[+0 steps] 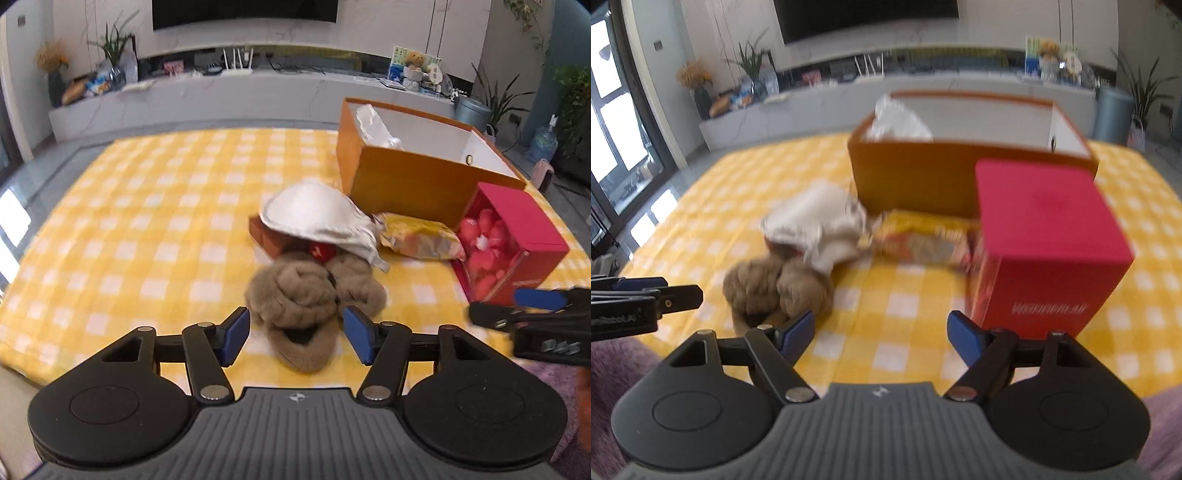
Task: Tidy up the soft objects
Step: 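Return to the table and grasp the brown plush toy with the left tool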
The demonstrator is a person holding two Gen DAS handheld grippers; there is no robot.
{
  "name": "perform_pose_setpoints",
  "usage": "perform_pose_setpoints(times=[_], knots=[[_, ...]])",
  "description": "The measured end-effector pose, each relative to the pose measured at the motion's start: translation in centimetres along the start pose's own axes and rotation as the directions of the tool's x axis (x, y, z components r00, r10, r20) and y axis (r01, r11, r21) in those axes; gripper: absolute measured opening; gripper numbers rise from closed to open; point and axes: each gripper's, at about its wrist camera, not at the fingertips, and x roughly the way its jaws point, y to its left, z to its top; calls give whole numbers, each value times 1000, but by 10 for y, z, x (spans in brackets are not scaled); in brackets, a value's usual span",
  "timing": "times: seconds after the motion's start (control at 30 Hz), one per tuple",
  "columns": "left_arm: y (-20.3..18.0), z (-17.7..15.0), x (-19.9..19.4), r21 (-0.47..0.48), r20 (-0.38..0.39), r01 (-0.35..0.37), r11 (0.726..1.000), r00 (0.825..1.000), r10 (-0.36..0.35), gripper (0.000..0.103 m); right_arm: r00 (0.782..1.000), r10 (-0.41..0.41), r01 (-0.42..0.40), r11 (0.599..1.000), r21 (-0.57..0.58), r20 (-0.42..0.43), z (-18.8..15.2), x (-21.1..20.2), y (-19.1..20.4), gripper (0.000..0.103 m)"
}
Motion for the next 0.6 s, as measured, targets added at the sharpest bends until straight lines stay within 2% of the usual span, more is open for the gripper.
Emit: perform_pose_setpoints(times=[0.07, 0.13, 0.2, 0.23, 0.3, 0.4, 0.5, 0.6], knots=[[2, 0, 1, -13, -11, 23, 1000, 1000, -23, 69, 1000, 2, -2, 1000, -6, -28, -5, 9, 1, 78], [2, -3, 2, -17, -17, 12, 1000, 1000, -12, 70, 999, 5, -5, 1000, -12, -47, -8, 15, 3, 77], [5, -6, 5, -41, -26, 6, 999, 1000, -7, 74, 999, 10, -11, 1000, -10, -54, -8, 18, 5, 77], [6, -7, 8, -61, -29, 1, 998, 1000, -3, 78, 998, 15, -16, 1000, -8, -56, -7, 19, 5, 77], [8, -11, 9, -93, -22, -27, 995, 999, 25, 79, 998, 24, -25, 1000, -6, -59, -2, 24, 6, 77], [5, -2, 19, -73, -9, -51, 996, 999, 50, 82, 998, 23, -24, 1000, -7, -57, 8, 31, 7, 77], [4, 3, 36, -71, -58, -81, 994, 995, 77, 82, 998, 27, -27, 1000, -5, -56, 16, 41, 9, 77], [9, 3, 49, -123, -91, -81, 989, 993, 70, 82, 997, 39, -39, 999, -5, -61, 23, 51, 12, 77]])
